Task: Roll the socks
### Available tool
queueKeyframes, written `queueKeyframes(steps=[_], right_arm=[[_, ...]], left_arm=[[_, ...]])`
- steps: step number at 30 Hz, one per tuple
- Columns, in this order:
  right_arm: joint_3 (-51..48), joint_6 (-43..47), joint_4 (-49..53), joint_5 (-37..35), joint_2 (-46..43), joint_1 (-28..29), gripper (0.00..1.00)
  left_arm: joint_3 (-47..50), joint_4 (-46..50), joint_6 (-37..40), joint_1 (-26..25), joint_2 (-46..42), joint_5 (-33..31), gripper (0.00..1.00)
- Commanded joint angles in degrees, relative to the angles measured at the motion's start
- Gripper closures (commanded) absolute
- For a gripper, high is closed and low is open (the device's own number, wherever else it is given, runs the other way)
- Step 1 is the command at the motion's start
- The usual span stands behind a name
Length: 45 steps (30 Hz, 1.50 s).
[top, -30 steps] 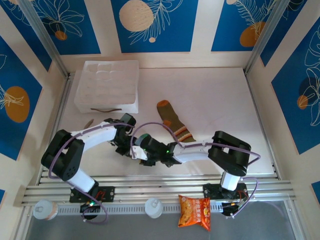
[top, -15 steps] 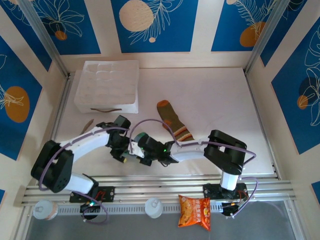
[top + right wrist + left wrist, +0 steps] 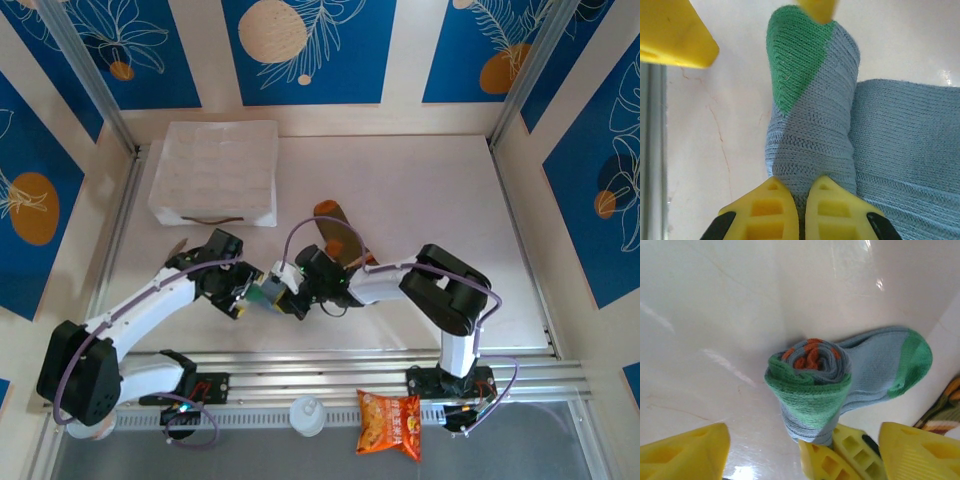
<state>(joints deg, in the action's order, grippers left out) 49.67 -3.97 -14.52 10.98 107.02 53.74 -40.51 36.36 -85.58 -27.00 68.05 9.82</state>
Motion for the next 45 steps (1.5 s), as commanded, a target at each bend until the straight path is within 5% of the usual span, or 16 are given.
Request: queueKeyframes(steps=[1, 18, 28, 32, 37, 41, 45], right_arm=[[-4.4, -4.8, 20.0, -0.3, 9.9, -2.7, 1.0], [-2.4, -13.6, 23.1, 8.1, 15.5, -12.0, 1.0], [2.9, -12.9, 27.9, 9.0, 16.4, -12.9, 1.0], [5.3, -12.0, 30.0, 8.4, 16.2, -12.9, 1.0], [6.8, -6.9, 30.2, 5.4, 13.0, -11.0, 0.95], [5.5, 0.3, 26.8, 2.5, 6.9, -7.9, 0.79], [4.1, 5.9, 23.1, 1.0, 1.5, -6.4, 0.73]], left_arm=[[2.1, -4.4, 3.1, 0.4, 0.0, 2.2, 0.28], [1.9, -11.7, 7.1, -2.1, 9.2, 3.6, 0.41], [1.6, -13.8, 7.0, -3.8, 15.9, 2.3, 0.45], [2.1, -11.0, 5.8, -4.7, 20.0, 2.0, 0.55], [2.8, -4.8, 4.1, -5.9, 24.0, 2.0, 0.8], [3.0, -2.8, 3.3, -6.2, 25.6, 3.5, 0.86], [2.5, 0.1, 2.5, -6.5, 26.5, 3.5, 0.9]])
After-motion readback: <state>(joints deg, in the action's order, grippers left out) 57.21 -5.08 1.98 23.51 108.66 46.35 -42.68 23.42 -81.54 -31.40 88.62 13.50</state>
